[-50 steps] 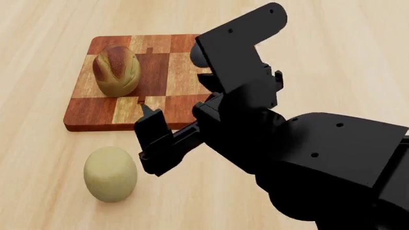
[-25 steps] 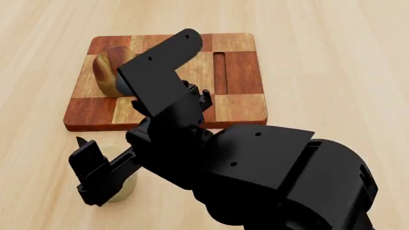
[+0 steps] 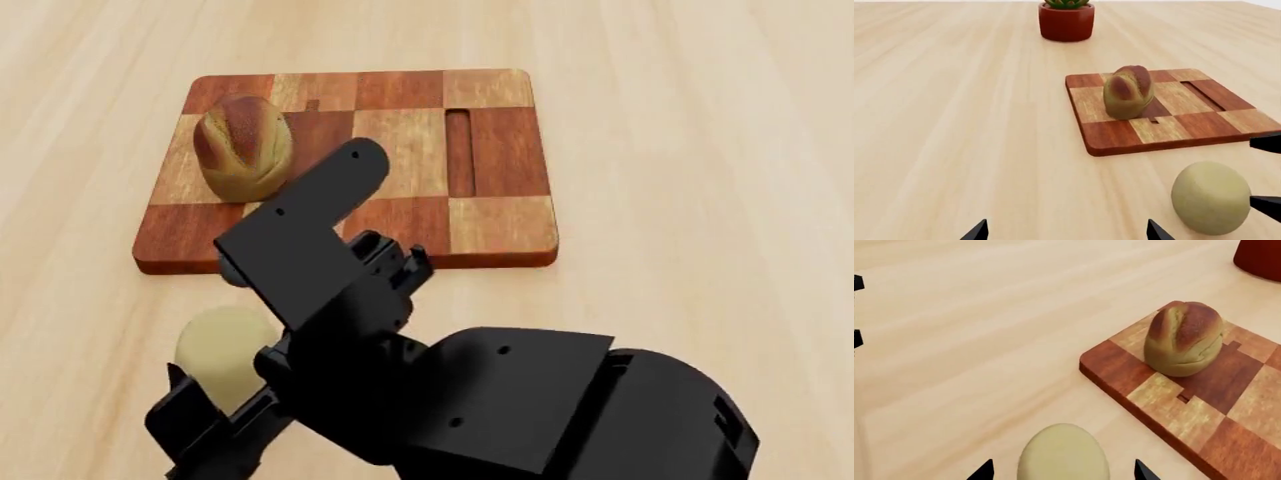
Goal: Place the bread and cheese on the cutting board.
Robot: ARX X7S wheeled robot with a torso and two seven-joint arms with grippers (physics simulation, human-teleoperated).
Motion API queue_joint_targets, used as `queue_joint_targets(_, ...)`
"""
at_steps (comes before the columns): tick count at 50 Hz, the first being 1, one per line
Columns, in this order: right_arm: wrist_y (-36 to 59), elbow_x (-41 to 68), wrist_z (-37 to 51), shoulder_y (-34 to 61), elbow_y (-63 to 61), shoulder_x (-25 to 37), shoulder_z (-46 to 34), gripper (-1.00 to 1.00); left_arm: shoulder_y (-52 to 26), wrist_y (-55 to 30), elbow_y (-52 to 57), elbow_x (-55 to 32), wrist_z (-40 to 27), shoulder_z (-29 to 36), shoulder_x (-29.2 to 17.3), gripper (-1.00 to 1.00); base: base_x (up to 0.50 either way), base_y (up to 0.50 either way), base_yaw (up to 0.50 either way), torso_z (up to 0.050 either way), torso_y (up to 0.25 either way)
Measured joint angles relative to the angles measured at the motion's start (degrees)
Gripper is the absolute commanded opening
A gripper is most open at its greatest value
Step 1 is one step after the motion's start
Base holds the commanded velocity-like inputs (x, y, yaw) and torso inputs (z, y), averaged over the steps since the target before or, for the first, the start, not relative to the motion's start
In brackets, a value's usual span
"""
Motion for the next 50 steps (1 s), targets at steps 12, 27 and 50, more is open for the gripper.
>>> queue_joint_targets(12,-3.3,-4.1,-2.4,-1.1,2.1,0.5,-4.6,1.00,0.2,0.8,-0.4,0.2,0.1,0.4,-0.7,1.00,0.00,0.00,0.00,0.000,0.000)
queue_joint_targets(27,-6.6,-7.5,-4.8,-2.2,4.9,0.6,-8.4,1.00,1.1,1.5,-0.4,0.7,0.7,-0.2,-1.3,1.00,0.00,0.00,0.00,0.000,0.000)
queue_joint_targets(50,-10.2,-10.8,-7.6,-1.7,9.0,-0.5,-12.3,-1.00,3.5,1.8,0.5,1.8,2.8,-2.4,-1.5,1.00,0.00,0.00,0.00,0.000,0.000)
